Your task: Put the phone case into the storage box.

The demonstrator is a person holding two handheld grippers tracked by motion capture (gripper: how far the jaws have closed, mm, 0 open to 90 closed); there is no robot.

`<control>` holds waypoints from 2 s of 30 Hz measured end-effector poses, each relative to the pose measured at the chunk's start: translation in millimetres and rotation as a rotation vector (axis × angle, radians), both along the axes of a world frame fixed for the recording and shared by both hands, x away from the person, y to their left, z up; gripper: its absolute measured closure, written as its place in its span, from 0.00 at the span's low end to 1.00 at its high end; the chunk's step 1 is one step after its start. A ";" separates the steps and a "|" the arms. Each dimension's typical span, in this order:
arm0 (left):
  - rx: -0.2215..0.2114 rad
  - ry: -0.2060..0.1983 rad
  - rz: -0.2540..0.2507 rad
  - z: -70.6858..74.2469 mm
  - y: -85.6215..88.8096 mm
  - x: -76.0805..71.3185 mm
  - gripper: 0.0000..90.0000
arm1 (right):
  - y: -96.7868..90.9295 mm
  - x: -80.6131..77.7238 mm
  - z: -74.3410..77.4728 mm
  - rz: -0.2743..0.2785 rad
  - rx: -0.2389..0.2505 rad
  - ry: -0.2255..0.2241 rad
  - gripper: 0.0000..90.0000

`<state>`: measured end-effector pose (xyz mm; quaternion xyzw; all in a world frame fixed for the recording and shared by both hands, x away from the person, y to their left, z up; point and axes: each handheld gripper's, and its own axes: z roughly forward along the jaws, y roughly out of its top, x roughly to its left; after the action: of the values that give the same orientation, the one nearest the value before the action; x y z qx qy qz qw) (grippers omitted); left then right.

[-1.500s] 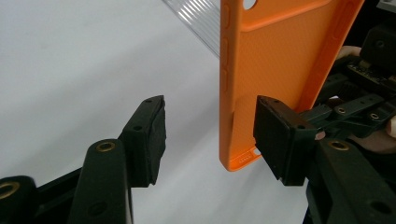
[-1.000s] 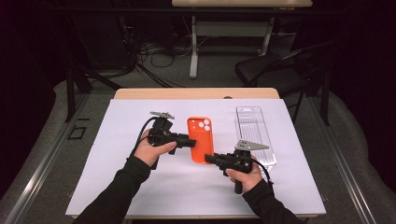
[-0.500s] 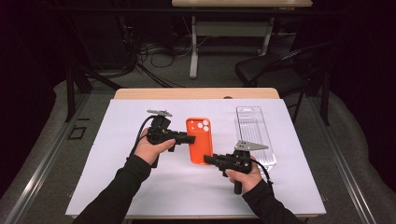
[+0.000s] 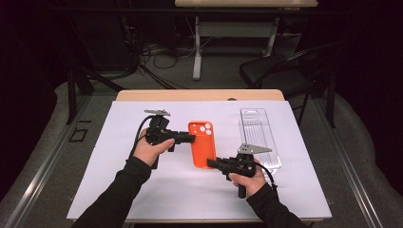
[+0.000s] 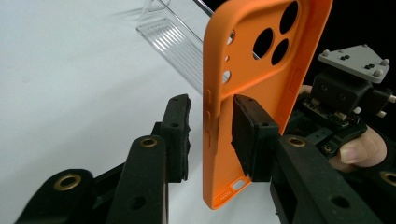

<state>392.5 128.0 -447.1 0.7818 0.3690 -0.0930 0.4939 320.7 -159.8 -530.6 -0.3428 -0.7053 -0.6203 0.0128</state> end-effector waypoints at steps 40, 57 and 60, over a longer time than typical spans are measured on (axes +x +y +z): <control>-0.011 0.044 -0.020 -0.1 3.9 7.8 0.91 | 1.9 -0.1 -2.7 0.005 -0.037 -0.004 0.89; -0.016 0.041 -0.029 0.1 4.2 7.9 0.92 | 0.9 0.1 -2.3 -0.001 -0.038 0.002 0.89; -0.018 0.041 -0.028 -0.3 4.4 8.1 0.93 | 1.0 0.1 -2.3 -0.003 -0.037 0.003 0.89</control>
<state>400.6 132.5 -447.4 0.7804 0.3674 -0.1194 0.4917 320.8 -158.8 -532.9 -0.3448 -0.7161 -0.6069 0.0067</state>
